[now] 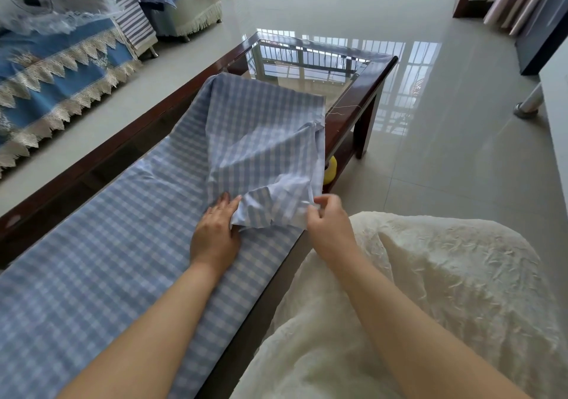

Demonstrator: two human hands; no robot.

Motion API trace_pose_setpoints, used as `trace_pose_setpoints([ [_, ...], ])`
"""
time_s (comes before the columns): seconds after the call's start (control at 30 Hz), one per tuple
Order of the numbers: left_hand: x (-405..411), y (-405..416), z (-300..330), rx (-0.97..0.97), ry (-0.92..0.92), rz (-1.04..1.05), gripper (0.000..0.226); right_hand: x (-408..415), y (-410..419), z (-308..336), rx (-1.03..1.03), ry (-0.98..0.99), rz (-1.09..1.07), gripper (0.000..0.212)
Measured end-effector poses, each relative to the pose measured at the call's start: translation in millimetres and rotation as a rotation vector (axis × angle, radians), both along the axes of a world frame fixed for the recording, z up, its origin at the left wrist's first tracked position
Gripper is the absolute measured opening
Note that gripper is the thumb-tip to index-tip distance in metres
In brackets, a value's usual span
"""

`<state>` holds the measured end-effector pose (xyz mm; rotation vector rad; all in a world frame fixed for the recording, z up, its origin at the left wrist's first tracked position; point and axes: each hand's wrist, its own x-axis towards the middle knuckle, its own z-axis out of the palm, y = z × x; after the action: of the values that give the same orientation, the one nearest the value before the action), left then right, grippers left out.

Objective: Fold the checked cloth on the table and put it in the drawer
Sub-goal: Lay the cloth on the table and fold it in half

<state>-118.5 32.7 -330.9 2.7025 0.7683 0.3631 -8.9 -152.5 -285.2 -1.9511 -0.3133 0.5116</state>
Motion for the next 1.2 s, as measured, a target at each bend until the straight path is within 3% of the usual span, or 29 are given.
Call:
trace_pose_setpoints([
  [0.1,0,0,0,-0.003,-0.009,-0.005,0.054,21,8,2,-0.217,-0.1,0.079,0.032],
  [0.2,0,0,-1,-0.004,-0.022,-0.014,0.052,43,11,-1,-0.221,-0.033,0.08,0.026],
  [0.3,0,0,0,-0.013,-0.028,-0.005,0.051,40,7,-6,0.123,0.294,-0.071,0.03],
  [0.37,-1,0,0,-0.02,-0.029,-0.001,0.051,31,6,-9,0.293,0.517,-0.132,0.02],
  [0.4,-1,0,0,-0.02,-0.03,-0.002,0.052,25,7,-10,0.267,0.445,-0.149,0.013],
  [0.43,-1,0,0,-0.02,-0.032,-0.003,0.052,19,6,-9,0.199,0.241,-0.169,0.008],
  [0.5,-1,1,-1,-0.016,-0.029,-0.009,0.052,4,-1,-2,0.166,-0.371,-0.28,0.009],
  [0.53,-1,1,-1,-0.011,-0.026,-0.013,0.052,-5,-4,-2,0.169,-0.578,-0.27,0.008],
  [0.57,-1,0,-1,-0.007,-0.025,-0.015,0.052,-12,-7,-2,0.137,-0.636,-0.186,0.014],
  [0.63,-2,0,-1,-0.002,-0.026,-0.014,0.052,-28,-5,-8,-0.049,-0.426,0.075,0.025],
  [0.7,-3,1,-1,0.004,-0.023,-0.017,0.052,-37,1,-15,-0.204,-0.269,0.19,0.031],
  [0.8,-4,2,-2,0.019,-0.022,-0.038,0.052,-40,18,-12,0.039,-0.13,0.066,0.044],
  [0.9,-5,1,-1,0.019,-0.055,-0.048,0.056,-32,32,-9,0.074,-0.233,-0.029,0.037],
  [0.97,-5,0,0,0.017,-0.065,-0.031,0.059,-26,32,-6,0.061,-0.452,-0.051,0.026],
  [1.07,-4,1,-3,0.017,-0.06,-0.018,0.057,-19,29,-7,0.093,-0.839,-0.022,0.027],
  [1.13,-4,3,-4,0.007,-0.054,-0.015,0.055,-11,24,-4,0.216,-0.867,0.058,0.023],
  [1.2,-4,2,-4,0.01,-0.038,-0.025,0.055,6,18,-1,0.287,-0.759,0.104,0.022],
])
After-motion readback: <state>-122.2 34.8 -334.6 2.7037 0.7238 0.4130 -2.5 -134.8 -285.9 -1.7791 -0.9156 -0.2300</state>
